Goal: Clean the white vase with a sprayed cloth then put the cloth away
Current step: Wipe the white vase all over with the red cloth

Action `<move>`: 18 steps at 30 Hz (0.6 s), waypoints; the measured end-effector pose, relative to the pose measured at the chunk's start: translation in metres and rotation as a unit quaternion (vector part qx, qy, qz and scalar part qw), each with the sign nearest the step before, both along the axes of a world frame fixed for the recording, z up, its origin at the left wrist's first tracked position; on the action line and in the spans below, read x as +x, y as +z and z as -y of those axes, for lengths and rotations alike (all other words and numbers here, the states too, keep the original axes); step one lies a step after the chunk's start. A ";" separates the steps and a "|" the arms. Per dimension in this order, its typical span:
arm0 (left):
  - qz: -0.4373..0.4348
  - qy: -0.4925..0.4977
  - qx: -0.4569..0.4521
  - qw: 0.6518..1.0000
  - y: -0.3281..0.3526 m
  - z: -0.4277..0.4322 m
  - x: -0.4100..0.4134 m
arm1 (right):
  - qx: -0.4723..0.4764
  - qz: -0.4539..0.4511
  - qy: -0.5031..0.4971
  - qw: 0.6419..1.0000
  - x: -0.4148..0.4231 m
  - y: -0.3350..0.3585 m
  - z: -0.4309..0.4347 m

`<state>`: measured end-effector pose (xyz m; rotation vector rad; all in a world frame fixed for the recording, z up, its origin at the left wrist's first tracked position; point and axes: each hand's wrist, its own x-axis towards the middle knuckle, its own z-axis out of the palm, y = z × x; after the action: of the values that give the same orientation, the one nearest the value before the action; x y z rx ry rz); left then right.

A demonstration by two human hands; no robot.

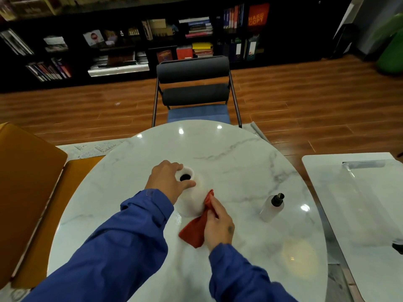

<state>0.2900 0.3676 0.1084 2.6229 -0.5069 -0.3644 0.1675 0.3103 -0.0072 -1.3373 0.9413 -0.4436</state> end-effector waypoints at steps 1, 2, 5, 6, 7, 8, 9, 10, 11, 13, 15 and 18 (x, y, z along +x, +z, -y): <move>0.000 -0.001 0.003 1.000 0.000 0.000 0.000 | 0.031 -0.031 0.006 0.999 0.008 0.000 0.011; 0.000 -0.001 0.006 1.000 0.001 0.000 0.001 | 0.048 -0.052 0.012 0.997 0.018 -0.001 0.023; -0.005 -0.003 0.015 1.000 0.003 0.001 0.002 | 0.050 -0.088 0.070 0.992 0.055 0.011 0.056; -0.006 -0.003 0.016 1.000 0.003 0.001 0.002 | 0.045 -0.094 0.101 0.989 0.065 0.018 0.064; -0.007 0.000 0.015 1.000 0.003 0.001 0.001 | 0.039 -0.088 0.128 0.987 0.071 0.026 0.069; -0.007 0.004 0.014 1.000 0.003 0.001 0.000 | 0.031 -0.068 0.147 0.986 0.074 0.036 0.070; -0.006 0.008 0.012 1.000 0.002 0.002 0.000 | 0.017 -0.038 0.156 0.987 0.072 0.046 0.069; -0.003 0.010 0.010 1.000 0.001 0.002 -0.001 | -0.006 -0.007 0.157 0.987 0.066 0.052 0.064; 0.000 0.012 0.007 1.000 0.001 0.002 -0.002 | -0.053 0.025 0.152 0.987 0.057 0.054 0.056; 0.006 0.020 -0.003 1.000 -0.001 0.005 -0.004 | -0.174 0.067 0.142 0.972 0.031 0.040 0.034; 0.012 0.030 -0.006 0.999 -0.004 0.007 -0.005 | -0.233 0.081 0.133 0.960 0.007 0.020 0.016; 0.019 0.037 0.021 0.999 -0.005 0.011 -0.005 | -0.216 0.089 0.121 0.965 -0.012 0.005 0.013</move>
<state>0.2850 0.3568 0.1038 2.6857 -0.4182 -0.3045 0.1551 0.2976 -0.0020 -1.7521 0.5356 -0.5905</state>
